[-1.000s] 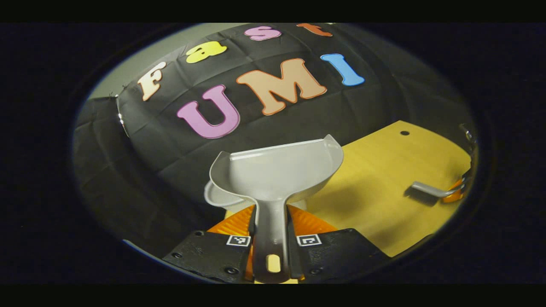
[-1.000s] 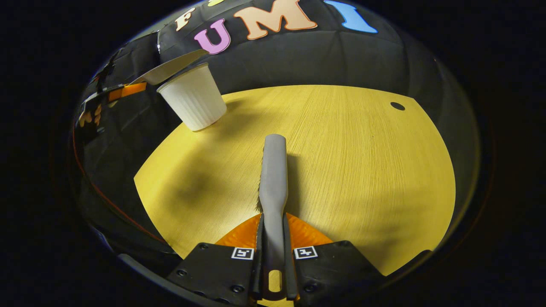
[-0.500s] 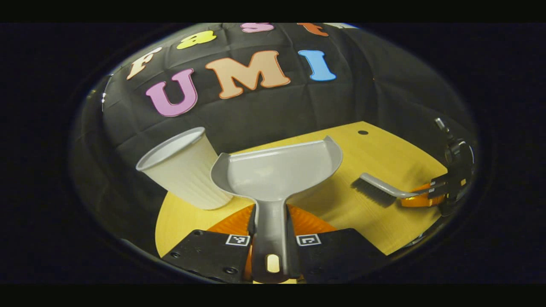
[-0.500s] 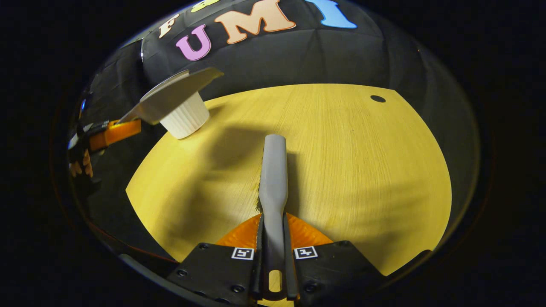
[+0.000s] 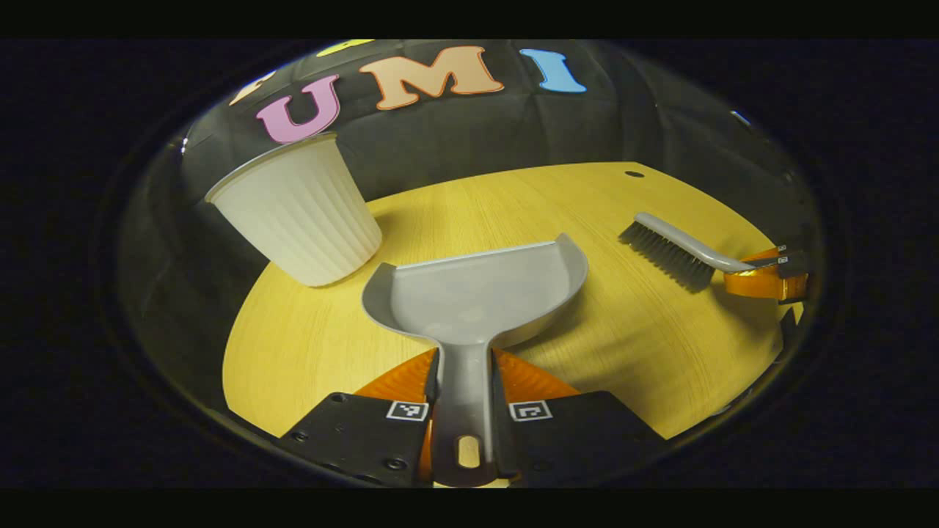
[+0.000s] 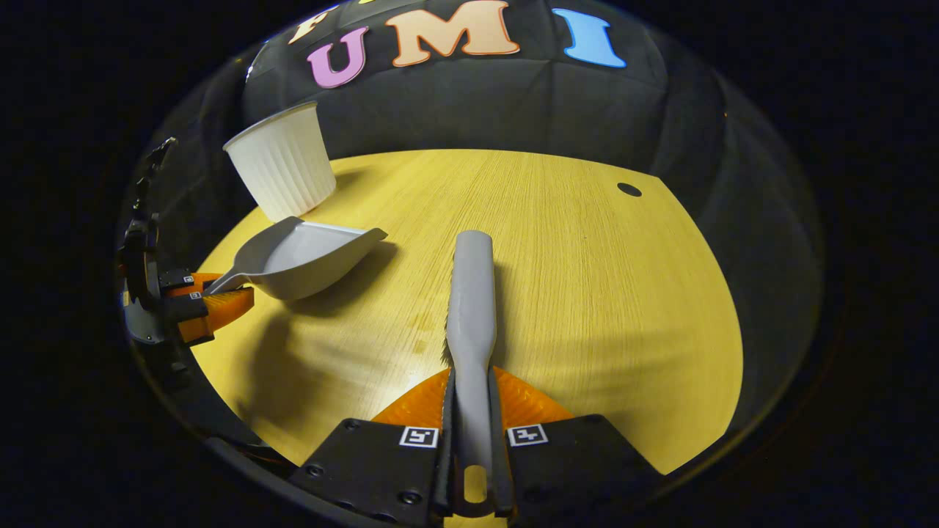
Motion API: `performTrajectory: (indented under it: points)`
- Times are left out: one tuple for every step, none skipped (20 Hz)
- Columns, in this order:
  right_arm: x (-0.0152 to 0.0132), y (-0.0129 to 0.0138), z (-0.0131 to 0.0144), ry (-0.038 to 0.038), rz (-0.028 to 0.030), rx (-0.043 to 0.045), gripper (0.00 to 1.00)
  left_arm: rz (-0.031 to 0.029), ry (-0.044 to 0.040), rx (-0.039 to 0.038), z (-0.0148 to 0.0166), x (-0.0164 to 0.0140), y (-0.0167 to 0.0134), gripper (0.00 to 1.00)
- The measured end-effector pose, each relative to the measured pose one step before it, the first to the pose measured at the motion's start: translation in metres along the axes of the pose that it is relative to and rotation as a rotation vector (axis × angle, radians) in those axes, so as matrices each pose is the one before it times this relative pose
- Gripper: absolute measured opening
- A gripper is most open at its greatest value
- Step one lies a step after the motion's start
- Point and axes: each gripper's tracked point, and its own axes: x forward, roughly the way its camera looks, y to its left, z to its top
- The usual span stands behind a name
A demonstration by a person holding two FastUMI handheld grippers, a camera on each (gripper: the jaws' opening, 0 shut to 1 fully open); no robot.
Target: Pick up the small broom and dustpan from the desktop, sweep the trash into the dustpan with the broom, and then empty the trash into the garbage bin.
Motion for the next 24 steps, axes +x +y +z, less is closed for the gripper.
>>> performTrajectory:
  points:
    - [0.00137, 0.00031, -0.00018, 0.00825, -0.01956, -0.02233, 0.15, 0.00418, 0.01307, -0.00092, -0.0056, 0.00072, -0.00036, 0.27]
    - [0.00012, 0.00068, 0.00054, 0.01147, -0.01606, -0.02124, 0.2, 0.00296, -0.00869, 0.0063, -0.00005, 0.00104, -0.00066, 0.26]
    - [-0.00257, 0.00076, 0.0017, 0.00283, -0.01543, -0.018, 0.21, 0.00433, -0.00605, 0.00361, 0.0012, 0.00149, -0.00048, 0.28]
    - [-0.00432, 0.0018, 0.00294, -0.00191, -0.00545, -0.01101, 0.22, 0.00036, 0.00314, -0.00409, -0.00148, -0.00049, -0.0006, 0.29]
    - [-0.00483, 0.00199, 0.0007, 0.00187, -0.00436, -0.00423, 0.23, 0.00651, -0.00688, -0.00404, -0.00073, -0.00146, 0.00092, 0.29]
    - [-0.00498, 0.00142, 0.00289, -0.001, -0.00031, -0.00093, 0.26, -0.00503, 0.00266, -0.00338, 0.00066, 0.00017, -0.0012, 0.32]
    - [0.00022, 0.00593, 0.00095, -0.00026, 0.0105, 0.00656, 0.4, 0.00249, -0.01833, 0.00664, 0.00169, -0.00356, -0.00242, 0.29]
    - [-0.0016, 0.00095, -0.0007, 0.00113, 0.001, 0.00455, 0.53, -0.00378, -0.01337, 0.01445, 0.00229, -0.00213, -0.0008, 0.51]
    - [-0.00368, 0.0009, 0.00065, -0.00226, 0.00174, 0.00315, 0.53, 0.00678, -0.01645, 0.01412, 0.00417, -0.00157, 0.00168, 0.56]
    - [-0.0067, 0.00052, 0.00134, -0.00604, 0.00457, 0.00349, 0.55, 0.01261, -0.02582, 0.01082, 0.00626, -0.00237, 0.00301, 0.77]
    - [-0.00532, 0.00092, 0.00235, -0.01048, 0.0041, 0.0021, 0.58, 0.00813, -0.02559, 0.00507, 0.00368, 0.0006, 0.00202, 0.88]
    - [-0.00555, -0.0006, 0.00382, -0.01346, 0.00094, 0.0034, 0.65, 0.01539, -0.02119, 0.0025, 0.00543, -0.00463, 0.00345, 0.98]
    - [-0.00607, 0.0016, 0.003, -0.01695, 0.00055, 0.00563, 0.68, 0.00871, -0.03042, -0.00623, 0.00807, -0.00114, 0.00047, 0.97]
    - [-0.00742, -0.00192, 0.00791, -0.03035, -0.00201, 0.0082, 0.72, 0.01478, -0.03837, -0.01115, 0.00965, -0.00361, 0.00204, 0.87]
    - [-0.02849, -0.00969, 0.03005, -0.12674, -0.00723, 0.02162, 0.95, 0.05332, -0.10415, -0.02507, 0.02698, -0.01039, 0.00444, 0.95]
    - [-0.01794, -0.00277, 0.02522, -0.10567, 0.01105, 0.02408, 0.92, 0.03881, -0.08846, -0.02208, 0.02722, -0.01047, 0.00693, 0.94]
    - [-0.01252, -0.00018, 0.02308, -0.09091, 0.01796, 0.02019, 0.93, 0.02407, -0.06225, -0.01868, 0.02321, -0.00844, 0.00375, 0.94]
    - [-0.0134, 0.00071, 0.02417, -0.09651, 0.01762, 0.01632, 0.93, 0.02419, -0.05487, -0.02092, 0.02089, -0.00639, 0.00144, 0.94]
    - [-0.00901, 0.00108, 0.02333, -0.08699, 0.01445, 0.01012, 0.92, 0.00957, -0.05, -0.01953, 0.02376, -0.01131, 0.00015, 0.94]
    - [-0.00501, 0.00018, 0.01933, -0.0794, 0.00765, 0.00734, 0.92, -0.00202, -0.05508, -0.01947, 0.02322, -0.0046, -0.0042, 0.94]
    - [-0.00853, -0.00023, 0.02088, -0.06059, 0.00203, 0.00768, 0.92, -0.0024, -0.05239, -0.01779, 0.02648, -0.00634, -0.00403, 0.93]
    - [-0.00647, 0.00248, 0.01527, -0.04227, 0.00318, 0.00934, 0.92, -0.00744, -0.0279, -0.01443, 0.01717, -0.00381, -0.00361, 0.93]
    - [-0.00724, 0.00429, 0.01011, -0.03117, -0.00118, 0.01188, 0.92, -0.01075, -0.02698, -0.0098, 0.01788, -0.00715, -0.00509, 0.92]
    - [-0.01193, -0.00147, 0.01417, -0.02207, -0.00252, 0.00953, 0.92, -0.0142, -0.02564, -0.00833, 0.01408, -0.002, -0.00672, 0.92]
